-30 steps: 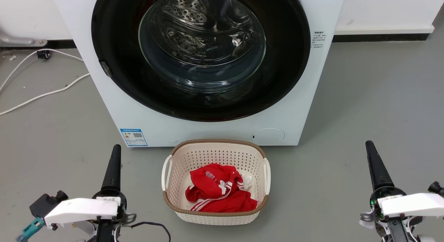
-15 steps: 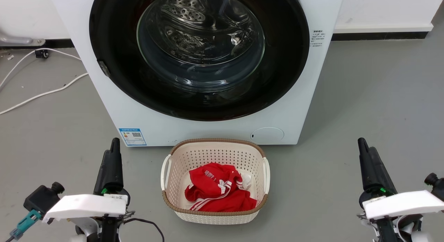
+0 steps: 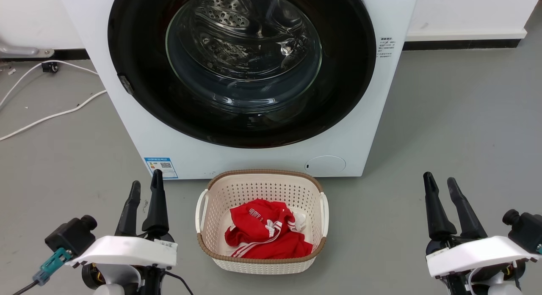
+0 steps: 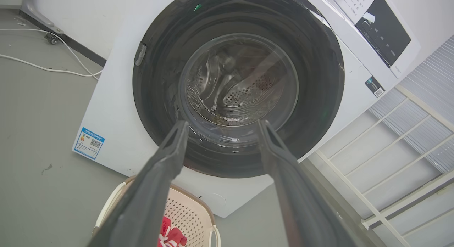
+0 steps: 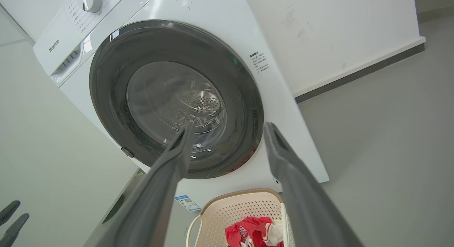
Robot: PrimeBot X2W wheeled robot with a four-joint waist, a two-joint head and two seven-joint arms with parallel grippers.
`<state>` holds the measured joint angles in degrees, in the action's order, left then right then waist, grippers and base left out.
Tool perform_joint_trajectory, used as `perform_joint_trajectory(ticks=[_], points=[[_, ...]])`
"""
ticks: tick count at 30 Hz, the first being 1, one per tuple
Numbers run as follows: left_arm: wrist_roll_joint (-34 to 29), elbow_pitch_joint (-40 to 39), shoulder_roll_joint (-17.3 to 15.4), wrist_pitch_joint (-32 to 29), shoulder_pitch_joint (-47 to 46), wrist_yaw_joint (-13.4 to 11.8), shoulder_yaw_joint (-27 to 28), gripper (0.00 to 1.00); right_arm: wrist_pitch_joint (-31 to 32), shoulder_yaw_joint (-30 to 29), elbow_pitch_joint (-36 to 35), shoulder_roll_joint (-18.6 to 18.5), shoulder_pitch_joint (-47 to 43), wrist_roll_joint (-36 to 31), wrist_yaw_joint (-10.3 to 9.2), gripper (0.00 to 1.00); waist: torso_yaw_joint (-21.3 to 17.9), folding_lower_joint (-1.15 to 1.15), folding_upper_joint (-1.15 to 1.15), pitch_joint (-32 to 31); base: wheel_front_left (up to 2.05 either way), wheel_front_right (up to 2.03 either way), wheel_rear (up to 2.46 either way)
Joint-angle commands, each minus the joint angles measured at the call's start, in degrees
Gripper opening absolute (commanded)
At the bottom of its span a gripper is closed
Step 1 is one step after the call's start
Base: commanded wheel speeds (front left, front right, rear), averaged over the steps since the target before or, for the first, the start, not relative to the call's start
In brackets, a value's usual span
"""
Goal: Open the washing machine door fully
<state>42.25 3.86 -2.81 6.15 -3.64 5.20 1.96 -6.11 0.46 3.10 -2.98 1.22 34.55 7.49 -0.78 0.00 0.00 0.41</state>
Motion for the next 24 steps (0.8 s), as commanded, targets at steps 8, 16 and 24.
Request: perform_joint_trajectory(ticks=[8,16,24], points=[[-9.1,-0.8,-0.2,1.8,0.4,-0.8,-1.3,1.0,-1.1,0.0,-0.8,0.0,-0.3,-7.4,0.0,1.0,0.0,0.0,0.0,0.0,0.0,0.0,0.0],[-15.7,0.1,-0.4,2.9,0.6,-1.4,-2.2,1.0,-1.2,0.2,-1.1,0.0,-0.7,-12.6,0.0,1.0,-0.1,0.0,0.0,0.0,0.0,0.0,0.0],[-21.4,0.5,-1.0,4.1,0.8,-2.2,-3.4,1.0,-1.0,-0.2,-1.4,0.0,-1.3,-16.9,0.0,1.0,-0.1,0.0,0.0,-0.1,0.0,0.0,0.0]])
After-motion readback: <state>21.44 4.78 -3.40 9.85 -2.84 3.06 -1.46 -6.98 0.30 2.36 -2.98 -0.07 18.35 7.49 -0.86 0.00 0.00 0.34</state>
